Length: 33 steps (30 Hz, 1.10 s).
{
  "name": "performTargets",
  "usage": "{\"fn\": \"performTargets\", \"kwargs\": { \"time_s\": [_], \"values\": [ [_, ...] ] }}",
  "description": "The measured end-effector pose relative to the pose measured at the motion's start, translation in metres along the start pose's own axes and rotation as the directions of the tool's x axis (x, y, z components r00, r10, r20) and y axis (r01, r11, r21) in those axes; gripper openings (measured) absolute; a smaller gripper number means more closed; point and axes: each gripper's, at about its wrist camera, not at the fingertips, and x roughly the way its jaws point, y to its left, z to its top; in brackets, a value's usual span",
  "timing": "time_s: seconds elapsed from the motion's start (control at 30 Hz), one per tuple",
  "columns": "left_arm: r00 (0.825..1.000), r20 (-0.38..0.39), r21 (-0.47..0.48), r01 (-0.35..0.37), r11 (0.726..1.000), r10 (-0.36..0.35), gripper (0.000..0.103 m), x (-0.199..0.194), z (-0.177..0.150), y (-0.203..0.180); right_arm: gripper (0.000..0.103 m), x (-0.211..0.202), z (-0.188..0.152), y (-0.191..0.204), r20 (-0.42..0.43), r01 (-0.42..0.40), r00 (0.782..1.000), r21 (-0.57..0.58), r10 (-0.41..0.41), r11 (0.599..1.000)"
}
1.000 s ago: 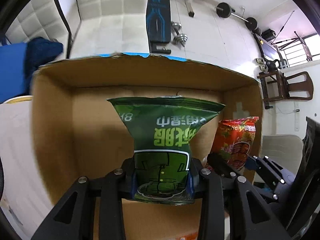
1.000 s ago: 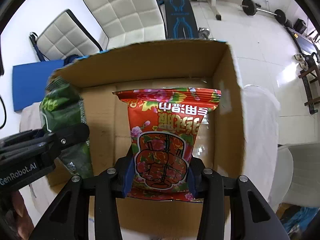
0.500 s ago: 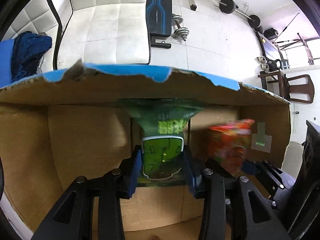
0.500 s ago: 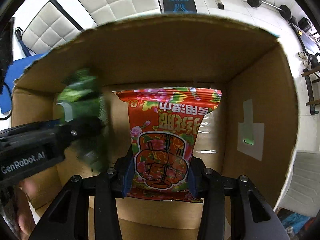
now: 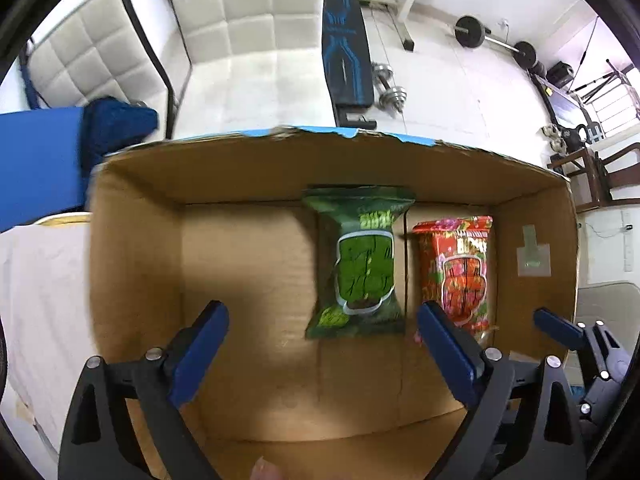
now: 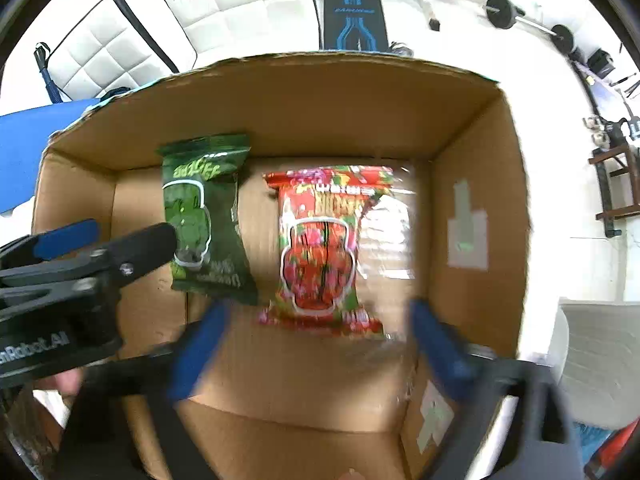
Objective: Organize soft objects
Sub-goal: 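Carry both bags into the box and open both grippers to release them, then grasp the yellow tissue pack with the left gripper while the right grasps the orange bag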
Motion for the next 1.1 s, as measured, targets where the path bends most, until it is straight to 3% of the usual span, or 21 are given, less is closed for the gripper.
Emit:
{"fn": "performTargets", "kwargs": {
  "time_s": [0.3, 0.53, 0.8, 0.97, 1.1],
  "values": [
    [0.995, 0.096, 0.001, -0.038, 0.999, 0.038, 0.102, -0.052, -0.056, 0.001, 0.103, -0.04, -0.045, 0.014, 0.053, 0.032, 0.998, 0.017, -0.033, 0.999],
    [0.988, 0.152, -0.009, -0.031, 0.999, 0.032, 0.102, -0.091, -0.089, -0.007, 0.103, -0.077, -0.075, 0.03, 0.143, 0.061, 0.988, 0.008, -0.061, 0.998],
    [0.974, 0.224, -0.017, -0.015, 1.0, 0.019, 0.102, -0.137, -0.124, -0.01, 0.103, -0.138, -0.116, 0.033, 0.218, 0.022, 0.976, 0.016, -0.025, 1.0],
    [0.976, 0.213, -0.043, -0.042, 0.998, 0.05, 0.102, -0.146, -0.156, 0.005, 0.103, -0.147, -0.146, 0.032, 0.196, -0.05, 0.98, 0.037, 0.042, 0.998],
    [0.984, 0.151, -0.085, -0.086, 0.993, 0.098, 0.102, -0.126, -0.191, 0.029, 0.103, -0.122, -0.178, 0.035, 0.111, -0.095, 0.99, 0.033, 0.091, 0.995]
  ]
}}
